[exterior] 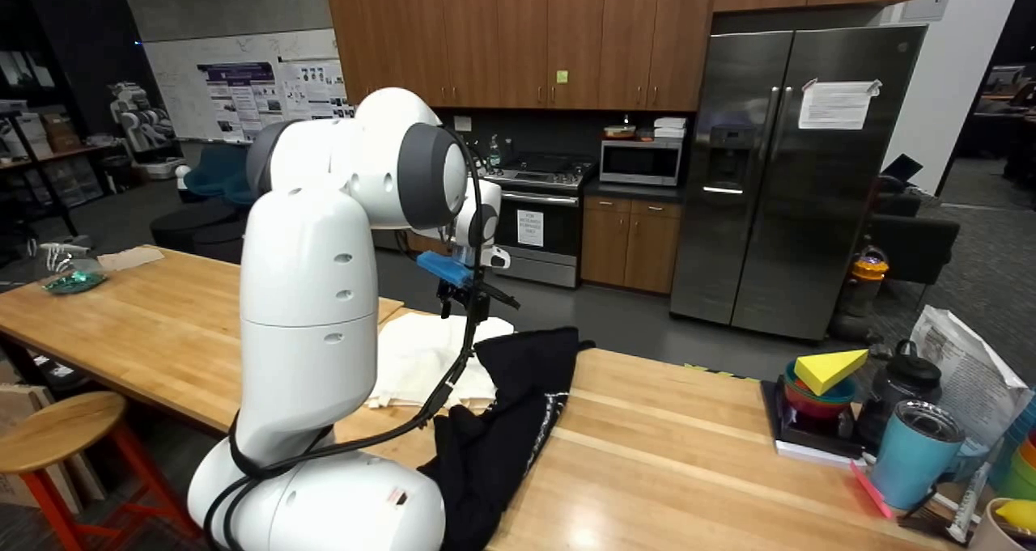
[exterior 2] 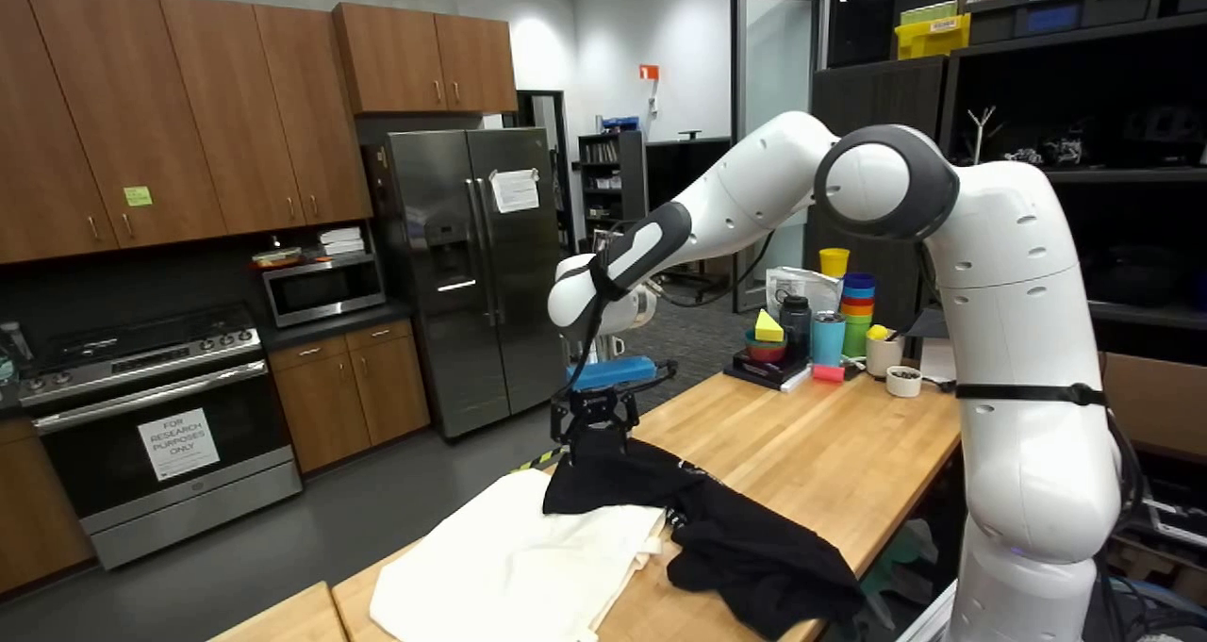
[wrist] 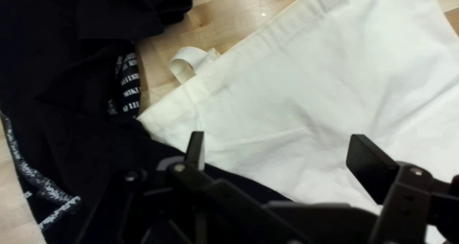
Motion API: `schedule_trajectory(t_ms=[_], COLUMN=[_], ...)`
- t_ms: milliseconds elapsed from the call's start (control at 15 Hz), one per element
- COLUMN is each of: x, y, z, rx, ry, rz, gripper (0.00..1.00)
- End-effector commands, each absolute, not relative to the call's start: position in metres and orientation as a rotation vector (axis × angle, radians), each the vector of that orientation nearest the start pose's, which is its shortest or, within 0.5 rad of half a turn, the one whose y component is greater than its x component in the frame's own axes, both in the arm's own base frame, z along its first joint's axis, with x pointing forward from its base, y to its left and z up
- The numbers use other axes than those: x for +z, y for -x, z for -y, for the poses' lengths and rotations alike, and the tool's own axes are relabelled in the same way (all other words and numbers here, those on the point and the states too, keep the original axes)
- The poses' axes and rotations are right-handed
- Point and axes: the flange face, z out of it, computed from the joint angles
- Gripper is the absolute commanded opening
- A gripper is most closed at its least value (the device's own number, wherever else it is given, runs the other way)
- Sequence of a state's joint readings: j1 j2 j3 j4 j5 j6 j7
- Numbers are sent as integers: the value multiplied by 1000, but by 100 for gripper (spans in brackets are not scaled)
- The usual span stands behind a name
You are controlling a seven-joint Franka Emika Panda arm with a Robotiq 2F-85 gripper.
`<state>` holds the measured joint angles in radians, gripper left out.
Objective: Unfold the black shirt
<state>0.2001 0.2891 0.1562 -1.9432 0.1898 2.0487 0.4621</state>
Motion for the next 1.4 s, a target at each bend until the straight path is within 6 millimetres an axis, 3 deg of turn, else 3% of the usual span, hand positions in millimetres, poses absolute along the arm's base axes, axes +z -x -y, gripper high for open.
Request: schedule_trajectory(t_ms=[0,267,533,733,1000,1067,1333], x=[320,307,295,299,301,291,292], y=[-576,-607,-632,-627,-616,-633,-623], z=[-234,-231,-209,-192,-188,-189,-194], rx=[412,461,396,271,24,110,51], ry=[2869,2754,2693,2689,2744,2723,2745], rz=[-413,-590,-843,-960,-983,-944,-959], gripper=[100,100,100,100,100,100,100])
